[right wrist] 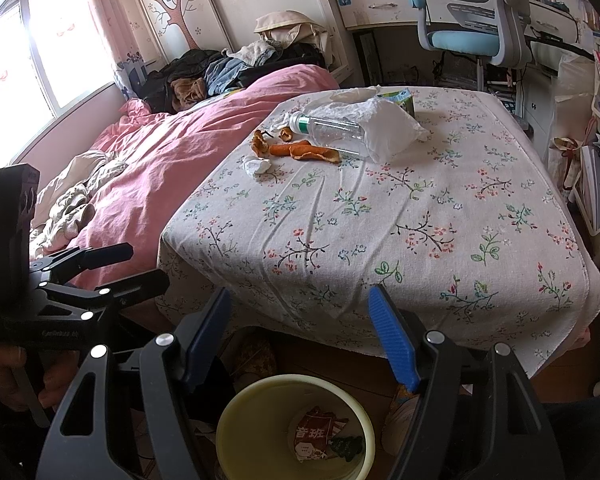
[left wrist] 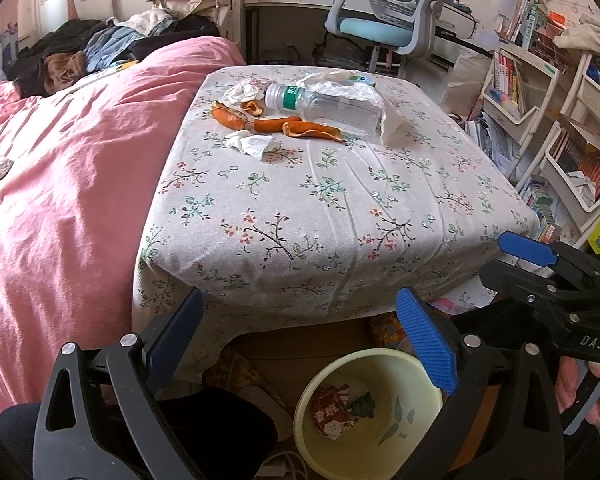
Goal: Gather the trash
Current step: 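Move both grippers toward the orange peels and tissues on the table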
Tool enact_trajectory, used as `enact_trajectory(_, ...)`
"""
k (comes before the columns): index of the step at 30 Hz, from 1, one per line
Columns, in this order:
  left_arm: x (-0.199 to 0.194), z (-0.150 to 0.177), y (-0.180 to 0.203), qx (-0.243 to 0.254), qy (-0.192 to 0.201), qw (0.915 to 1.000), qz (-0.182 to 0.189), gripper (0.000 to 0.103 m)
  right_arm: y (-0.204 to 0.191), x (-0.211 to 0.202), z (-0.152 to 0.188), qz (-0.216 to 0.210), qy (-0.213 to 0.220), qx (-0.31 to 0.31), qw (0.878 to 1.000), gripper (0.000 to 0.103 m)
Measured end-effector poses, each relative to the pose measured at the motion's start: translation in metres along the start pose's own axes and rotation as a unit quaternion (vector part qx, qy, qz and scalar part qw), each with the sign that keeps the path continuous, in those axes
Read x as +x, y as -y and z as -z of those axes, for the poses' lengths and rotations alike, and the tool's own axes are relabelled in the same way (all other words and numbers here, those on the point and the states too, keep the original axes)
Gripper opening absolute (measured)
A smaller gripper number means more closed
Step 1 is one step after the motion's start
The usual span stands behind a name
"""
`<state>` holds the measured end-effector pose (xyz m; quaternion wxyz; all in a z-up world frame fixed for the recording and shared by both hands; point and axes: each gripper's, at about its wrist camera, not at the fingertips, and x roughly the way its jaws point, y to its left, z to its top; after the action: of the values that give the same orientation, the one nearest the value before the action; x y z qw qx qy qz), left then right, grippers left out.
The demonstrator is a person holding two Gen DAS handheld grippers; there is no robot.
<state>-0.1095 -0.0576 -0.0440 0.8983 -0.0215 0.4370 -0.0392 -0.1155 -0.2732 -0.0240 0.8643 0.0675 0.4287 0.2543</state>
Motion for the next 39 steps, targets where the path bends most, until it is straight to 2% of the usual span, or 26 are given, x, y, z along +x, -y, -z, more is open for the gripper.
enact_trajectory(7,0.013,-0.022,-0.025,-0.054,-0.007,0.9985,-0.003,0.094,-0.007,-0.005,-0.038,0.005,0.026,-0.035,0.999,0.069)
enact_trajectory(15,0.04,-0.064,-0.049,-0.082,-0.007,0.9966,-0.013,0.094,0.005,0.02,-0.081,0.023,0.019,-0.064,0.998,0.069)
enact_trajectory(19,0.062,-0.089,-0.067,-0.108,-0.016,0.994,-0.015,0.094,-0.001,0.042,-0.093,0.011,-0.001,-0.085,0.996,0.069)
enact_trajectory(26,0.105,-0.122,-0.067,-0.087,-0.042,0.9949,-0.027,0.093,-0.019,0.095,-0.108,0.005,-0.057,-0.153,0.987,0.069)
enact_trajectory(28,0.119,-0.129,-0.066,-0.086,-0.051,0.9943,-0.037,0.093,-0.02,0.104,-0.112,0.009,-0.061,-0.166,0.984,0.064)
enact_trajectory(32,0.132,-0.134,-0.072,-0.114,-0.06,0.9913,-0.025,0.093,-0.014,0.137,-0.129,0.014,-0.079,-0.18,0.98,0.058)
enact_trajectory(39,0.157,-0.145,-0.068,-0.111,-0.067,0.9907,-0.04,0.093,-0.002,0.178,-0.145,0.015,-0.105,-0.182,0.978,0.053)
